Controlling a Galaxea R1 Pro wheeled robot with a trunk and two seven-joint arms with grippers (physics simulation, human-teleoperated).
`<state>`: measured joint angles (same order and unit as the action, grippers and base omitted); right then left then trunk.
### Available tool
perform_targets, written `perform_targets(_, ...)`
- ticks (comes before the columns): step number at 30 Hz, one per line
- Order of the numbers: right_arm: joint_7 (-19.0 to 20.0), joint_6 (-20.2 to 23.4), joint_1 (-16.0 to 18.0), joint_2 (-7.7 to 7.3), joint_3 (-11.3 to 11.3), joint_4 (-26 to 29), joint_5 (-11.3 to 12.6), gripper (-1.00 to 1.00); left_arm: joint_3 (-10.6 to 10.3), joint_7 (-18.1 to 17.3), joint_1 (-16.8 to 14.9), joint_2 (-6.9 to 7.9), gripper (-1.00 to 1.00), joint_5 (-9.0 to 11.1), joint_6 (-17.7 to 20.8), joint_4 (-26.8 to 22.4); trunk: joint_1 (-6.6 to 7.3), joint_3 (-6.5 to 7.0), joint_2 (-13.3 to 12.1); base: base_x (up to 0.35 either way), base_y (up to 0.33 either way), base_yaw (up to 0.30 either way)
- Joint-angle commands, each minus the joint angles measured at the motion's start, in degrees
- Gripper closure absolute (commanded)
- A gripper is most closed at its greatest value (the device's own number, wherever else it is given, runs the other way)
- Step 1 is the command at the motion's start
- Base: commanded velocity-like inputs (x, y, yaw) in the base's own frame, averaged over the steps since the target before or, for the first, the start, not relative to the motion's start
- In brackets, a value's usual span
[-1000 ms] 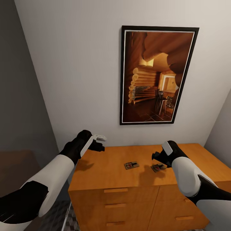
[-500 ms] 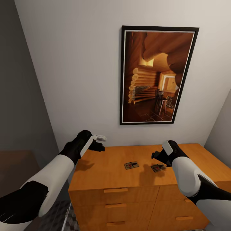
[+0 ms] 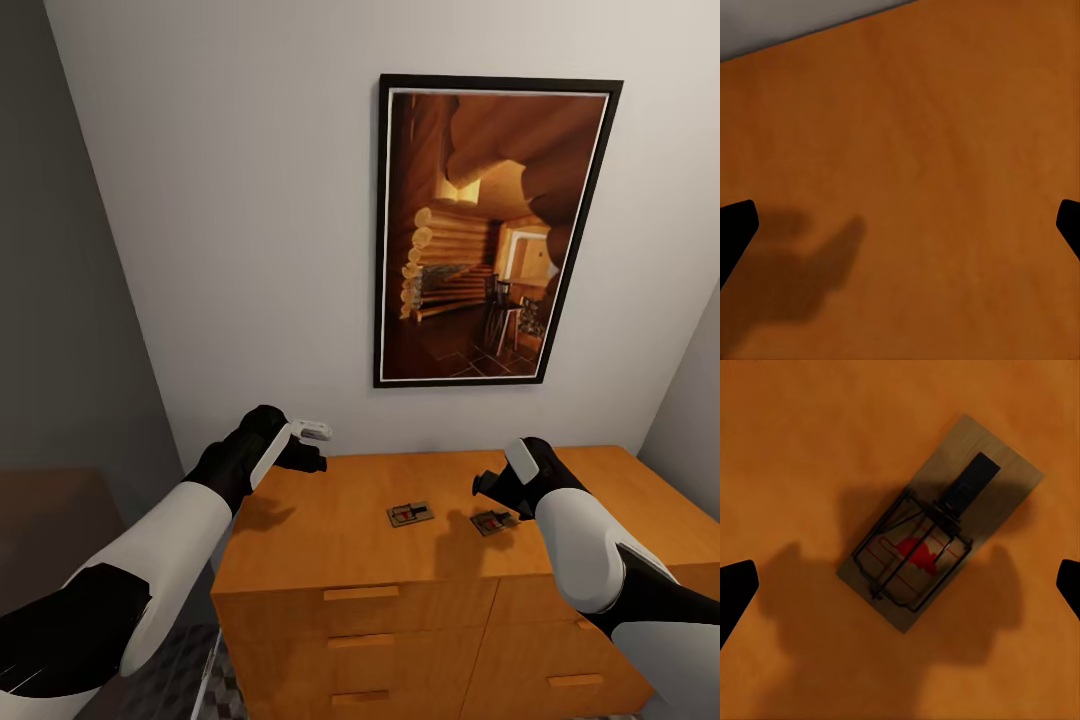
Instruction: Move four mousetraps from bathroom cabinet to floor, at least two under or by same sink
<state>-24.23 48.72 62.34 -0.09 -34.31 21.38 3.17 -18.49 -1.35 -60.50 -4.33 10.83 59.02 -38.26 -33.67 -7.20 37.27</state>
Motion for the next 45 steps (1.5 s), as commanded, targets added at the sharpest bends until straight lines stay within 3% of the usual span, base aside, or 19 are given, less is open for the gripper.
perform_targets(1, -0.4, 0.1, 0.1, 0.03, -0.1, 0.0, 0.3, -1.0, -0.1, -0.1, -0.1, 0.02, -1.0, -0.1, 0.2, 0.0, -0.02, -0.11, 0.1, 0.0, 0.0, 0.0)
perform_targets(18, -2.0, -0.5, 0.1, 0.1, -0.1, 0.0, 0.3, -1.0, -0.1, -0.1, -0.1, 0.02, -1.0, 0.0, 0.2, 0.0, -0.02, -0.11, 0.1, 0.0, 0.0, 0.0)
perform_targets(32, -2.5, -1.0, 0.1, 0.09, -0.1, 0.1, 0.3, -1.0, -0.1, -0.1, -0.1, -0.05, -1.0, 0.1, 0.2, 0.0, -3.1, -2.62, 5.7, 0.0, 0.0, 0.0)
perform_targets(45, -2.5, -1.2, 0.1, 0.24, -0.1, 0.9, 0.2, -1.0, -0.1, -0.1, -0.1, -0.02, -1.0, 0.0, 0.2, 0.0, -3.1, -2.62, 5.7, 0.0, 0.0, 0.0)
